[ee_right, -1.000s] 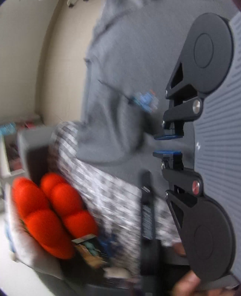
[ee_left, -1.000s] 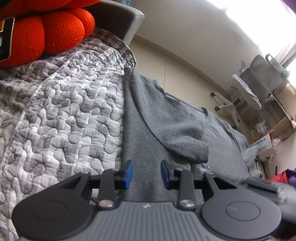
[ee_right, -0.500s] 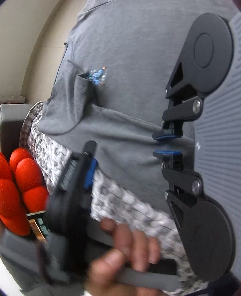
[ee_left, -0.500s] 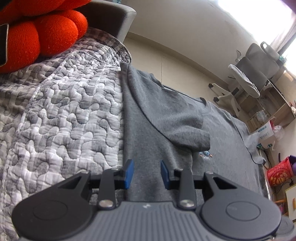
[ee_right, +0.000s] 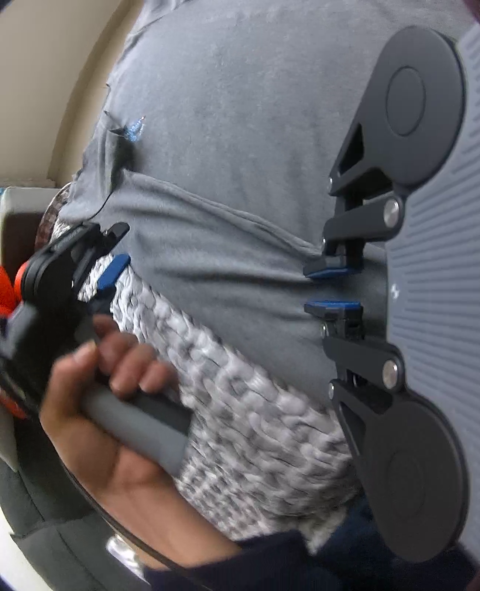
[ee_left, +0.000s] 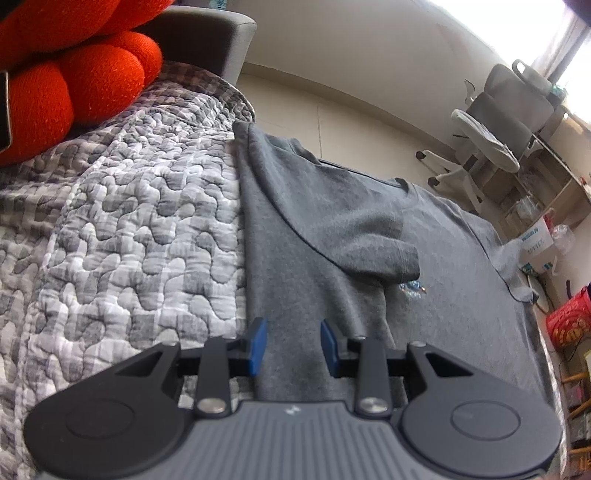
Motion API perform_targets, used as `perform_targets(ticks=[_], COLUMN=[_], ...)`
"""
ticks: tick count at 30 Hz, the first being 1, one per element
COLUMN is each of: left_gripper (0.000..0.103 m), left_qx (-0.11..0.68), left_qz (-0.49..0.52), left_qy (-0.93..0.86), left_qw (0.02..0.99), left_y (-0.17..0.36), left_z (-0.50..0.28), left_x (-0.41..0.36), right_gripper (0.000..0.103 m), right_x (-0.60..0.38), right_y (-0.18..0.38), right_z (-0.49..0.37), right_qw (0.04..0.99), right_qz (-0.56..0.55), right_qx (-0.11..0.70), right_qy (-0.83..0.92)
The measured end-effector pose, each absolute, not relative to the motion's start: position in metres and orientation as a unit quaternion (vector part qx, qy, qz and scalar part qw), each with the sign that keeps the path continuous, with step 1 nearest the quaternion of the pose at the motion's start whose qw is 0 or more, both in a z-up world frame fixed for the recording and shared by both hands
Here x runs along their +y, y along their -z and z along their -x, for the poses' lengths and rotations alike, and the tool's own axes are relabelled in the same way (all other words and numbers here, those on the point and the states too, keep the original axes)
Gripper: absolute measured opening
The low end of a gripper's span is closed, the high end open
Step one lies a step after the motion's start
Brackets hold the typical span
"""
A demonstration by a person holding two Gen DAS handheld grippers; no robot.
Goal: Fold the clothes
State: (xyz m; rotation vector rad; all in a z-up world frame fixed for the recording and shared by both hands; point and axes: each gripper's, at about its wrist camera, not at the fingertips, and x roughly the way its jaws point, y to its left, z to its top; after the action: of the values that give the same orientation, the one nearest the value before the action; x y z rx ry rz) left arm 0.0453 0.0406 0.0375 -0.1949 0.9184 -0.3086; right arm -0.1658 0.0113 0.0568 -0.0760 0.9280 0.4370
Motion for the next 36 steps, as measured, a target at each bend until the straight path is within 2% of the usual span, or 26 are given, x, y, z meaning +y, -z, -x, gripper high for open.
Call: perform_targets(ticks=[14, 24, 31, 33, 36], left_gripper=[0.035, 0.035, 0.035, 0.035, 0.035], left_qx=[0.442, 0.441, 0.42, 0.417, 0.417], left_qz=[0.07, 0.065, 0.063, 0.057, 0.049], left_qy=[0.151, 0.15, 0.164, 0.172, 0.188], left_qw=[0.881, 0.882, 0.891, 0.891, 0.888], left_y=[-0.038, -0.04, -0.053, -0.054, -0.054], left_z=[-0.04, -0.04, -0.031, -0.027, -0.023], left_x=[0.035, 0.034, 0.026, 0.019, 0.002], right_gripper=[0.02, 0.02, 0.02, 0.029, 0.036], right_x=[0.038, 0.036, -0.005, -0.037, -0.093], right_y=[-0.049, -0.033, -0.075, -0.092, -0.12], right_z=[0.207, 0.215, 0.207, 0.196, 0.182], right_qw=[0.847, 0.801, 0.846, 0.87, 0.899], right_qz=[0.03, -0.003, -0.061, -0.097, -0.161], right_qx=[0.454, 0.511, 0.454, 0.429, 0.381], right_qy=[-0.275, -0.311, -0.271, -0.221, -0.14])
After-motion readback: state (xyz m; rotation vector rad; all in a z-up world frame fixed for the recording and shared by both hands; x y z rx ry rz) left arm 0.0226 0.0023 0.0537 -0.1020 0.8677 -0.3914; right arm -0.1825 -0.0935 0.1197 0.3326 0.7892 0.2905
